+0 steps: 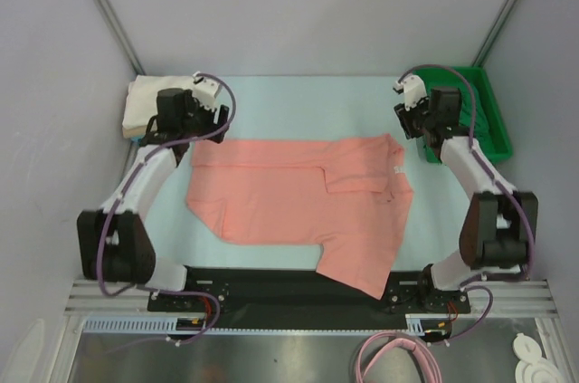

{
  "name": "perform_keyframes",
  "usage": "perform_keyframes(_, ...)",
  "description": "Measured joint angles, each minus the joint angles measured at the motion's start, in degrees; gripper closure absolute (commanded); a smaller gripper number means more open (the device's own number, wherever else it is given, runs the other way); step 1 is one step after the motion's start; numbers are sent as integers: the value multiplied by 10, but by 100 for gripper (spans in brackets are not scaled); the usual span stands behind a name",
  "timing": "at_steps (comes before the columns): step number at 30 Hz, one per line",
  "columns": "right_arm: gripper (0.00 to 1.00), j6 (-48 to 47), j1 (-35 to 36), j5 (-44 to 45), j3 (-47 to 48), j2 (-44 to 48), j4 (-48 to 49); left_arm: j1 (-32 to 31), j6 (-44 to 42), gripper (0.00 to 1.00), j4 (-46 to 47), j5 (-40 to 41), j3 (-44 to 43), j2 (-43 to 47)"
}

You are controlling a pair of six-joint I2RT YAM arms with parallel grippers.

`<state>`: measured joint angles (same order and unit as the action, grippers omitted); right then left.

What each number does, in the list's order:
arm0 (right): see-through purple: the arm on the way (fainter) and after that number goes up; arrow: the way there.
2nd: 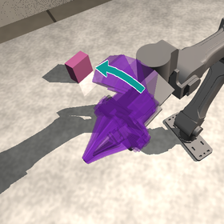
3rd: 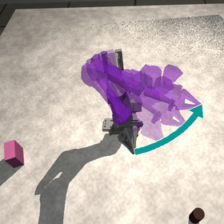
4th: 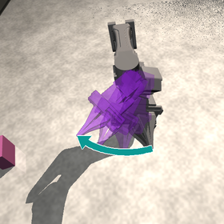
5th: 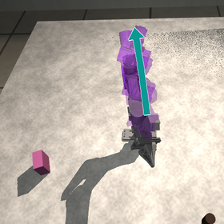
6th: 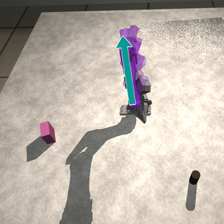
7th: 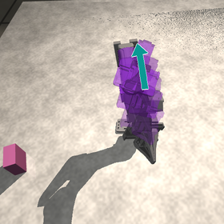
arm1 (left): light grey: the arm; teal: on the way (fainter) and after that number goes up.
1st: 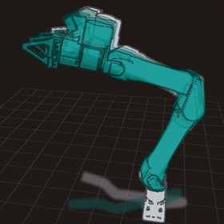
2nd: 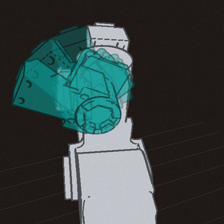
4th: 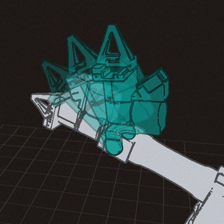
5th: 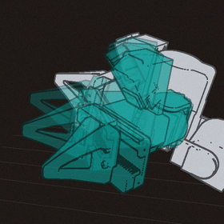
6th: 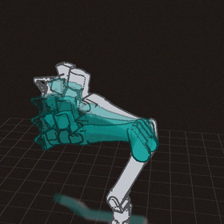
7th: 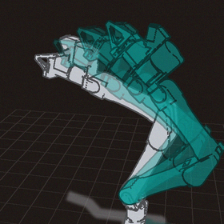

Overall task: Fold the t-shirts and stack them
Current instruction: Fold the tshirt

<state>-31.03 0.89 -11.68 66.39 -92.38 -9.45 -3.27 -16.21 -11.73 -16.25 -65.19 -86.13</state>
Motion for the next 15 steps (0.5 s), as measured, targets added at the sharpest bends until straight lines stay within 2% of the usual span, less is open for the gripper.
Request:
perform_keyframes(4,55,-5,1,-16,-34,130,0,-8,-24,21,14,14,44,102)
perform_keyframes(7,54,-11,2,-28,-49,191,-19,-8,-40,21,17,52,73,121)
perform_keyframes(12,48,-29,2,-32,-102,233,-64,4,-59,18,-9,111,142,120)
perform_keyframes(15,48,-37,-1,-27,-124,226,-83,24,-59,19,-25,121,144,105)
